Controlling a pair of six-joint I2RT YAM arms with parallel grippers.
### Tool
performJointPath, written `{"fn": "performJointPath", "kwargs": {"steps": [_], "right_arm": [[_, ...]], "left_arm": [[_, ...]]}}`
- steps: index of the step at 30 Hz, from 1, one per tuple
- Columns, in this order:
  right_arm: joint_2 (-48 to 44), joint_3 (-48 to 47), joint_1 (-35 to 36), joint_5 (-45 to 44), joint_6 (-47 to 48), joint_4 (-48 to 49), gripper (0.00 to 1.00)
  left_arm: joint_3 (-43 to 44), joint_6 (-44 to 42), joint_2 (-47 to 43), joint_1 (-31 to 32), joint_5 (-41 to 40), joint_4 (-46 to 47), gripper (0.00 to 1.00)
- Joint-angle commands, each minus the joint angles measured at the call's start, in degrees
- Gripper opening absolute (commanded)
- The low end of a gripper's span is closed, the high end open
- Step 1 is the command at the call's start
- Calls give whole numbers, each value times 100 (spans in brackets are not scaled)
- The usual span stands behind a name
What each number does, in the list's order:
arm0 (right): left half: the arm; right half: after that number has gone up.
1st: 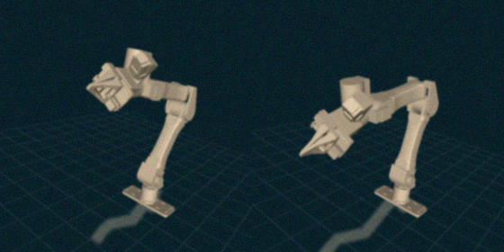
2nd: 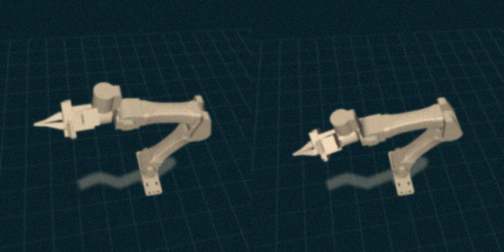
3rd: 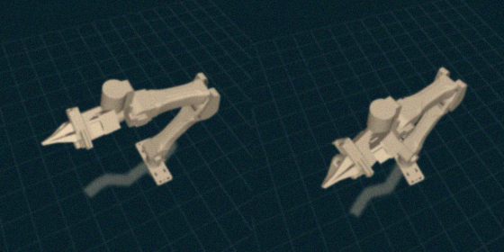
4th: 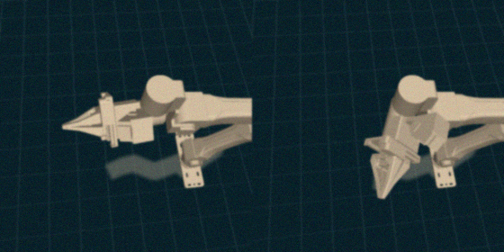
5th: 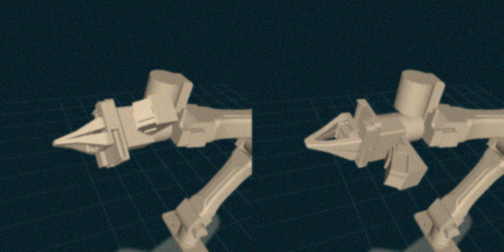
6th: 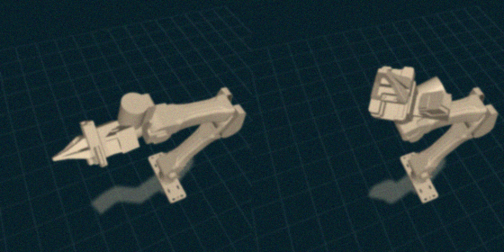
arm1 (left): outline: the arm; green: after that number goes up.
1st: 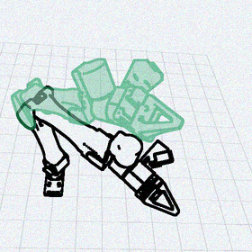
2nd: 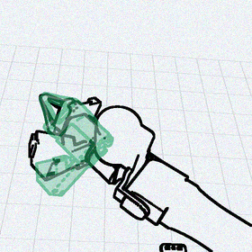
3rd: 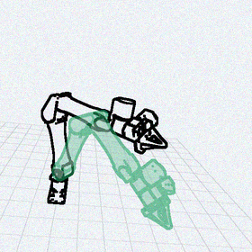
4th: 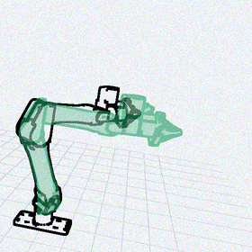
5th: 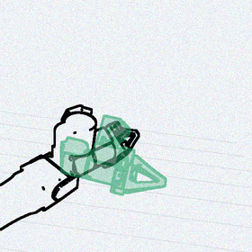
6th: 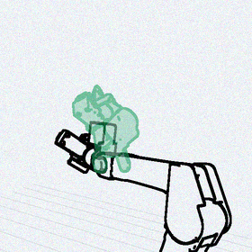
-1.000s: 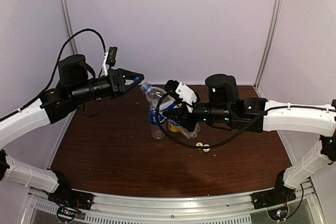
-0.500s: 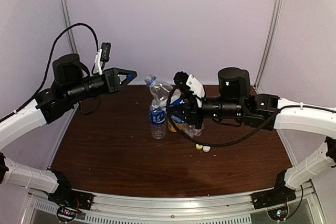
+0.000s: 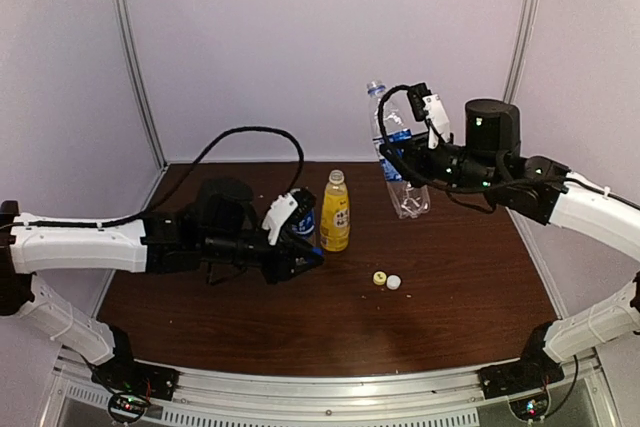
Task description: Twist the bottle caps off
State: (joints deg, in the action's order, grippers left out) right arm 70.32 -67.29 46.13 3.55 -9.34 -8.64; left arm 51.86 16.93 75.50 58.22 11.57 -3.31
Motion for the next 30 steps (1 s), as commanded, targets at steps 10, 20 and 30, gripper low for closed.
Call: {"fn": "performJointPath", "kwargs": {"steps": [10,20,30], "right_arm": [[-221,-315,-623,-680,-747,-969,29],[-252,-348,-702,-539,-675,-1139,30],[-413,-229,-719,-433,-674,-1171,30]], "left_arm": [[1066,-1105,3090,549,-370,1231,24],[2314,-1323,4576,576,-338,1019,28],[2578,-1494,4863,573,-465,710,50]]}}
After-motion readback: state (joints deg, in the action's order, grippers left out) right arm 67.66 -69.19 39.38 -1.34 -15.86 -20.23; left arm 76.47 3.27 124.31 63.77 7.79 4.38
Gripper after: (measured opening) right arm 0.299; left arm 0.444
